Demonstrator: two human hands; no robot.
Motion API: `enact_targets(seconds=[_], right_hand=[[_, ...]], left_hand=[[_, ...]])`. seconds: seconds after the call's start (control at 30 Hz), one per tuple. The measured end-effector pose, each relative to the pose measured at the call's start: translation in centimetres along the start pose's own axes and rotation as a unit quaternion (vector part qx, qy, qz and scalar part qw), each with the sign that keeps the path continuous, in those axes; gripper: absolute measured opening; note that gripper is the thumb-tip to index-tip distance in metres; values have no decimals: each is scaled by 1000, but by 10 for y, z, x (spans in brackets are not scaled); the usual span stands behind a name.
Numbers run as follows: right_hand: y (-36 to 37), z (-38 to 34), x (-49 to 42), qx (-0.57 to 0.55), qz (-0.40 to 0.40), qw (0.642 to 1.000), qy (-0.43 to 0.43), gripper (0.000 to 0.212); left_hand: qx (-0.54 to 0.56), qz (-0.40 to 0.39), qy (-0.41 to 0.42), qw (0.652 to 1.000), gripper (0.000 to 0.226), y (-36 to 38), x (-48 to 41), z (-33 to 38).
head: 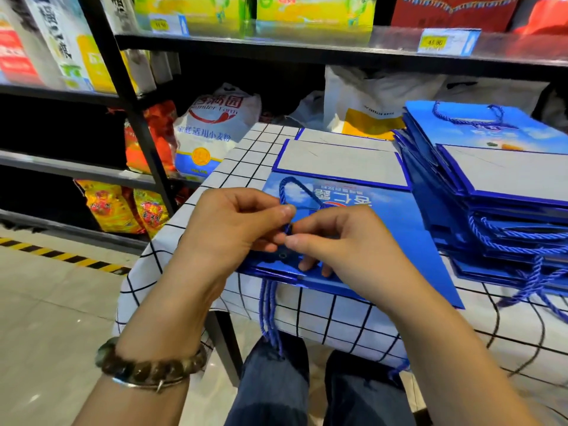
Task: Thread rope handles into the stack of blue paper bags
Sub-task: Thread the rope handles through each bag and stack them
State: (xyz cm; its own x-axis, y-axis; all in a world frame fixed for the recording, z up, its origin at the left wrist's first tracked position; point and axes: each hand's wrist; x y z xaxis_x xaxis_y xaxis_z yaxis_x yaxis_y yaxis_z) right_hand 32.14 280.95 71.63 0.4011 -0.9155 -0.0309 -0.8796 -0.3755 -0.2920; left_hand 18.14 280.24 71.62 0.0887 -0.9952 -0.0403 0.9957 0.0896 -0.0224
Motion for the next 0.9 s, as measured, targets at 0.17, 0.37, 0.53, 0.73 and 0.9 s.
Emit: enact_targets(seconds=[0.17, 0.37, 0.53, 0.73, 0.9], right_hand=[[4, 4, -5, -54, 29, 998, 31, 16], [0, 10, -7, -68, 68, 995, 34, 16], [-1, 15, -9, -7, 53, 998, 29, 17], [6, 21, -16, 126, 59, 990, 15, 14], [4, 19, -18, 159, 73, 985, 8, 18]], left_hand=[[-45, 8, 31, 998, 20, 0, -3, -5], [-197, 10, 110, 974, 7, -13, -3, -15], [-484, -103, 201, 846, 64, -46, 8, -24], [-487, -74, 191, 849, 59, -47, 12, -26], [-528, -48, 292, 796, 40, -43, 15, -26]])
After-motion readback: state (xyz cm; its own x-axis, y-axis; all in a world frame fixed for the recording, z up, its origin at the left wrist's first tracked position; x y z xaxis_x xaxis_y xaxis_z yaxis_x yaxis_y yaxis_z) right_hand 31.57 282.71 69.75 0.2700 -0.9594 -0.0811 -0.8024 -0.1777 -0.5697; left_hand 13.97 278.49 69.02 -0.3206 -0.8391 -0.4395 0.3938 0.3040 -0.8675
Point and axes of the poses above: each hand's wrist, its own x-axis away from the middle knuckle, its own y-axis out of the palm, z = x × y, and after that the axes turned 1 degree about -z, right-handed
